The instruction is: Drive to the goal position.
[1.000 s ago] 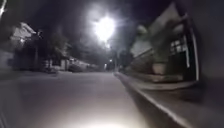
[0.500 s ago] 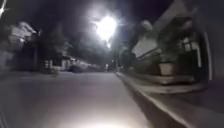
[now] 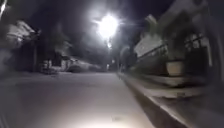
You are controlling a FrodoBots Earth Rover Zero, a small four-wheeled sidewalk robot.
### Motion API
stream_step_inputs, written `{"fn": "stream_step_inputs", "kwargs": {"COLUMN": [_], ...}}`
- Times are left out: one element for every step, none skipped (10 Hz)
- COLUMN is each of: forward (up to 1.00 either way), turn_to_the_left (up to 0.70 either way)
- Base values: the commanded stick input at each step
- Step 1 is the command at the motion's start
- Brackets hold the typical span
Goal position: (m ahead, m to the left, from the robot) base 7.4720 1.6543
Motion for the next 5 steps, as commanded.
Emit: {"fn": "stream_step_inputs", "kwargs": {"forward": [0.70,0.70,0.70,0.70,0.70], "turn_to_the_left": [-0.22,-0.34,-0.22,-0.10,0.00]}}
